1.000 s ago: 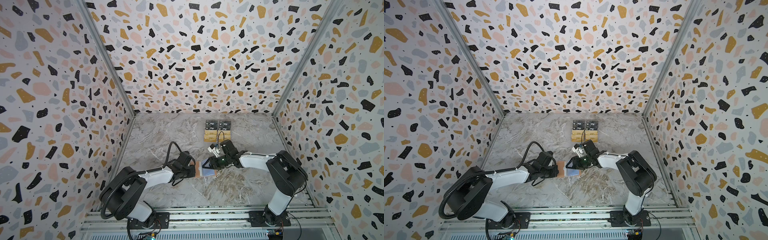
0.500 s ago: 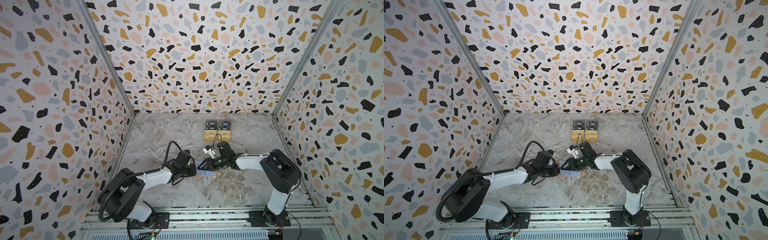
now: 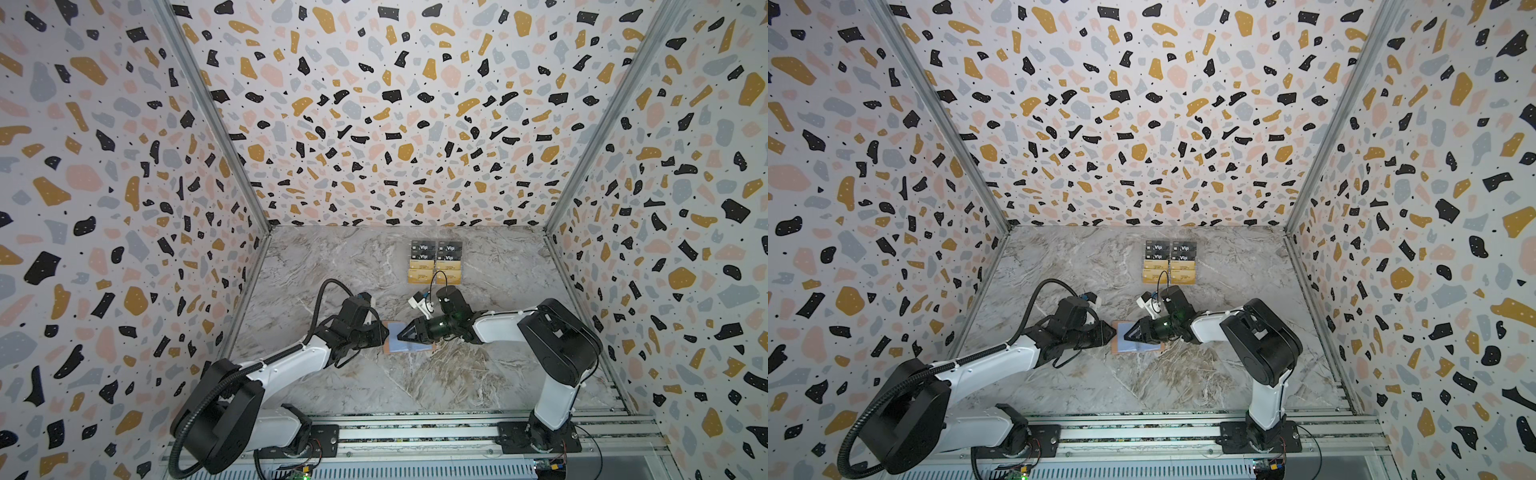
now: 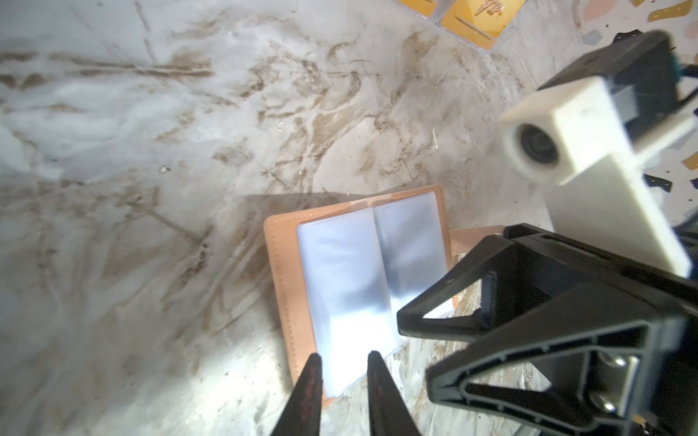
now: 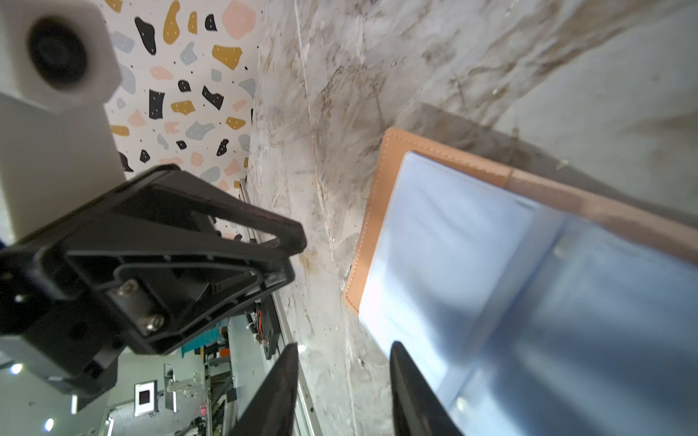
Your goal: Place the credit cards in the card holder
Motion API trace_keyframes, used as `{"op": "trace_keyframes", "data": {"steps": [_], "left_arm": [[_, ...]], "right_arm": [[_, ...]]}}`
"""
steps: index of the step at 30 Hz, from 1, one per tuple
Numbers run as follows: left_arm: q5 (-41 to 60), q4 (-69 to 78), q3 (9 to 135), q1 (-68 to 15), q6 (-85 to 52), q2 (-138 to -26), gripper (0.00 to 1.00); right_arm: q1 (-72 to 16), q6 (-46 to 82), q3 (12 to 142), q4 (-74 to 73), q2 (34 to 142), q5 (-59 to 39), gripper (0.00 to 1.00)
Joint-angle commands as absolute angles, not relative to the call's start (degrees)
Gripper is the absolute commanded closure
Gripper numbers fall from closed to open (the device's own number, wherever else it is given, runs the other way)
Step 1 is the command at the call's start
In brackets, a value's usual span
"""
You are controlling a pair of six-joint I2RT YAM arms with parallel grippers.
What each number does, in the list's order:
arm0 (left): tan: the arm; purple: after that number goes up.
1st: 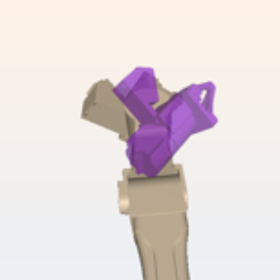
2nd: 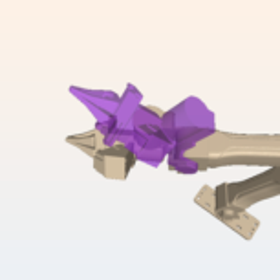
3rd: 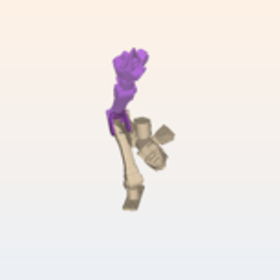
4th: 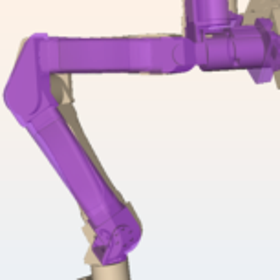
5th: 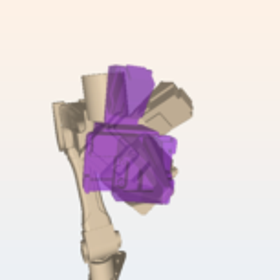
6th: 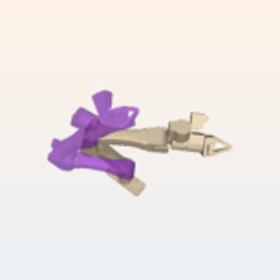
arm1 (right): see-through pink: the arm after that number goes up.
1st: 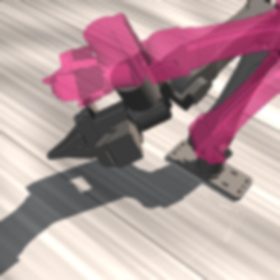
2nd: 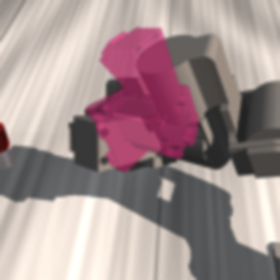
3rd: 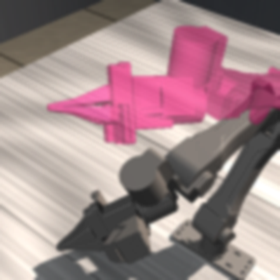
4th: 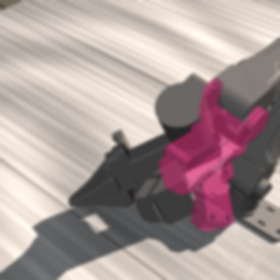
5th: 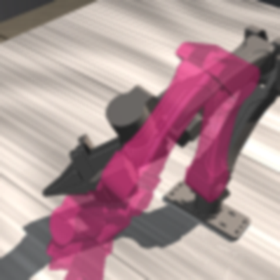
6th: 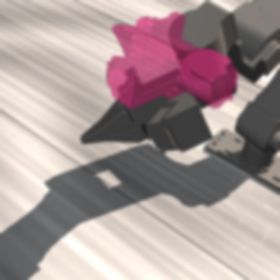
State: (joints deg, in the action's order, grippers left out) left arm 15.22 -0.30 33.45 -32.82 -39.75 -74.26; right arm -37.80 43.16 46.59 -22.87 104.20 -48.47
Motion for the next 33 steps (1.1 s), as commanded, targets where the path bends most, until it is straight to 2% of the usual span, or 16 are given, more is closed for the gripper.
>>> {"op": "trace_keyframes", "data": {"steps": [1, 7, 15, 28, 33], "left_arm": [[19.6, 5.6, 32.7, -33.4, -42.9, -74.4, 0.77], [19.5, 9.8, 33.2, -35.5, -45.2, -80.3, 0.82], [14.3, 4.8, 33.7, -36.6, -41.8, -84.8, 0.85], [10.7, 0.7, 36.4, -36.6, -36.3, -91.2, 0.87], [11.1, -2.5, 38.6, -36.6, -36.5, -89.2, 0.86]], "right_arm": [[-36.3, 42.2, 46.9, -23.1, 101.6, -47.8, 0.64], [-36.0, 37.4, 49.6, -17.4, 103.6, -45.8, 0.75], [-35.5, 33.2, 48.0, -12.0, 103.5, -40.4, 0.76], [-34.8, 35.1, 43.4, -11.8, 101.9, -39.3, 0.77], [-34.7, 35.3, 44.6, -12.4, 101.6, -40.0, 0.76]]}}
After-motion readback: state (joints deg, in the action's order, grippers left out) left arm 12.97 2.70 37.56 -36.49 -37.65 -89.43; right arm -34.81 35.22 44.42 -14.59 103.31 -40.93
